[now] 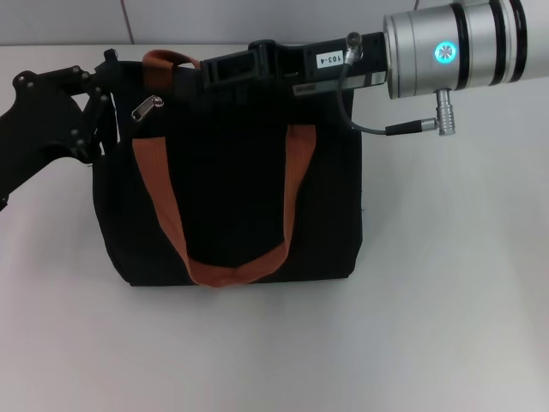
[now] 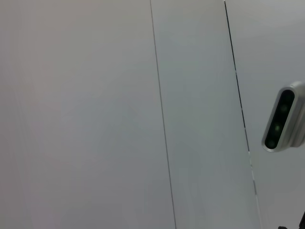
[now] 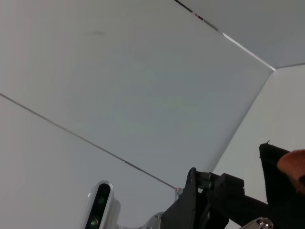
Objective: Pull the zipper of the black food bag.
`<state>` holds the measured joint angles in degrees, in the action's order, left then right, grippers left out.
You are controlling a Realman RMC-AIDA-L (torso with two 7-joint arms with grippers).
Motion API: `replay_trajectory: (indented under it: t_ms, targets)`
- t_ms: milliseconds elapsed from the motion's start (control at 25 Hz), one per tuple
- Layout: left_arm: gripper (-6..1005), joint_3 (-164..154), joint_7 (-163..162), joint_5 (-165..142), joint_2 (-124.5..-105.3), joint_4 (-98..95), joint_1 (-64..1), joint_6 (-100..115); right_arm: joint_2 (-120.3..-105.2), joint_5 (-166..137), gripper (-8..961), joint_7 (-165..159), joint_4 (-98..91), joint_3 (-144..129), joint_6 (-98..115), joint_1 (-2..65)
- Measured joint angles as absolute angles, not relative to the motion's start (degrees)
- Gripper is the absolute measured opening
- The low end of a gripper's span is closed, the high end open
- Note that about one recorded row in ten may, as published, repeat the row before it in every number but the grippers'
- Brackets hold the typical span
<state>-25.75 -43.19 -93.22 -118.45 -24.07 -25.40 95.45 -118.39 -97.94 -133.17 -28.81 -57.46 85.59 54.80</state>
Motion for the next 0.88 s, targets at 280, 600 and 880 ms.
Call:
replay_trajectory:
  t_ms: [280, 600, 880]
  targets:
    - [26, -25.69, -40.99, -92.60, -118.48, -22.33, -25.20, 95.69, -118.40, -98.95, 427, -136.56, -28.91, -57.48, 85.58, 55.19]
    - [27, -25.83, -39.24, -91.56, -118.48, -20.96, -25.04, 96.95, -118.88, -100.50, 381, -137.30, -28.92, -57.48, 84.17, 55.81]
    - [28, -26.09, -39.20, -91.55, -118.58, -20.76, -25.05, 97.21, -119.28, -100.62, 343, -137.78, -28.41, -58.91, 81.32, 56.87]
